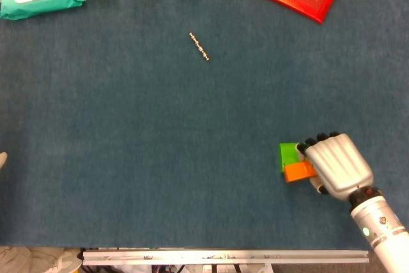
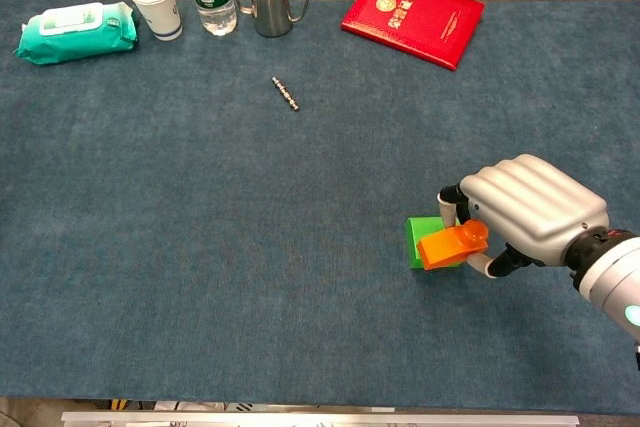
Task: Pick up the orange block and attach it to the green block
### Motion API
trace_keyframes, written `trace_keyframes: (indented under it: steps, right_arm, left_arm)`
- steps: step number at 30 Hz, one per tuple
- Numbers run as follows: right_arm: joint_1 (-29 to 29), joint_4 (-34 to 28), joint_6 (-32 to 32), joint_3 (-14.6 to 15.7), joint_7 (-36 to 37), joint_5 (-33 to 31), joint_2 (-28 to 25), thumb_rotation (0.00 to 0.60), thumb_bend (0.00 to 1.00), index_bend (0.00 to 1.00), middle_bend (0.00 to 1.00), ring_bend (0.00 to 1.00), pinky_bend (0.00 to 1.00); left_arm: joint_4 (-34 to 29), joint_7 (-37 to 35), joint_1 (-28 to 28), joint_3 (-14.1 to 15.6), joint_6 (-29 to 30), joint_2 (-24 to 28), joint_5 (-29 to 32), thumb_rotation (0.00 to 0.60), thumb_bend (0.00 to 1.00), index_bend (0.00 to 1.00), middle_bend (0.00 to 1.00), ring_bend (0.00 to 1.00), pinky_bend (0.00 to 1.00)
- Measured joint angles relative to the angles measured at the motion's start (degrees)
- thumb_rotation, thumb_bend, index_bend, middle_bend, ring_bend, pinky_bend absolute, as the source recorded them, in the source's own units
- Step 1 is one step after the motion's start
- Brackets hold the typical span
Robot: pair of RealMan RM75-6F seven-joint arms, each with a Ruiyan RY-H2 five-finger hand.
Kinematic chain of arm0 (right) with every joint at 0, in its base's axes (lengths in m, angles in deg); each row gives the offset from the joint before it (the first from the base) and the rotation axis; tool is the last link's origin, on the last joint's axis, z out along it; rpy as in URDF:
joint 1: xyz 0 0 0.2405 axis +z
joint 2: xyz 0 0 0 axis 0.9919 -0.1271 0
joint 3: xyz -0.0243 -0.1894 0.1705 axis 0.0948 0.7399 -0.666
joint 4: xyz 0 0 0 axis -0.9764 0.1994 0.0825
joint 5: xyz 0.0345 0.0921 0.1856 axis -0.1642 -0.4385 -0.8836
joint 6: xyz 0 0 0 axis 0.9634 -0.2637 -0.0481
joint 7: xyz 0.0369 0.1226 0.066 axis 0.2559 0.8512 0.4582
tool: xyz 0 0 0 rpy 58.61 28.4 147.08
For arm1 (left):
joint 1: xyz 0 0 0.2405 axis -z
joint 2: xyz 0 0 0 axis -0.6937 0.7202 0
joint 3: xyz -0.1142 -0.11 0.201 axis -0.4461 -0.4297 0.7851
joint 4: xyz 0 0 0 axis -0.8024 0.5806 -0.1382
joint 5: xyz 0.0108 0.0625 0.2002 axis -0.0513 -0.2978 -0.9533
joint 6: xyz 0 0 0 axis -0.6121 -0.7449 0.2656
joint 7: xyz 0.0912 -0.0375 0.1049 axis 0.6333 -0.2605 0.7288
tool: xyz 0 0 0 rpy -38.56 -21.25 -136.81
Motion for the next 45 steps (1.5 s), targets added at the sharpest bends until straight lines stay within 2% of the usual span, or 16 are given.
trace_keyframes:
  steps: [17, 25, 37, 45]
  right_arm:
    - [-1.23, 1.96, 6.53, 1.9, 2.09, 4.43, -3.22, 0.6, 0.33, 0.62, 0.5, 0.42, 0.47]
    - [-1.65, 3.95, 7.52, 0.11, 2.21, 3.33, -3.45, 0.6, 0.33, 0.63, 0.5, 0.42, 0.47]
    - [-0.71, 7.22, 8.51, -4.64, 1.5, -0.84, -3.46, 0.6, 0.33, 0.63, 0.5, 0.42, 0.47]
    - [-0.5, 3.15, 9.97, -4.31, 4.17, -0.03, -7.47, 0.6, 0.33, 0.63, 0.5, 0.42, 0.47]
  left_arm:
    - [-0.85, 0.82, -0.04, 0.12, -0.24, 0.22, 0.35, 0.6, 0.17, 0.17, 0.19, 0.18, 0.13]
    - [-0.9, 0.59, -0.03, 0.21, -0.56, 0.38, 0.57, 0.6, 0.17, 0.17, 0.19, 0.18, 0.13]
    - [-0.98, 0.39, -0.14, 0.27, -0.75, 0.57, 0.88, 0.6, 0.17, 0.17, 0.19, 0.18, 0.13]
    - [-1.43, 0.72, 0.0, 0.18, -0.82, 0.8, 0.86, 0.6, 0.17, 0.17, 0.19, 0.18, 0.13]
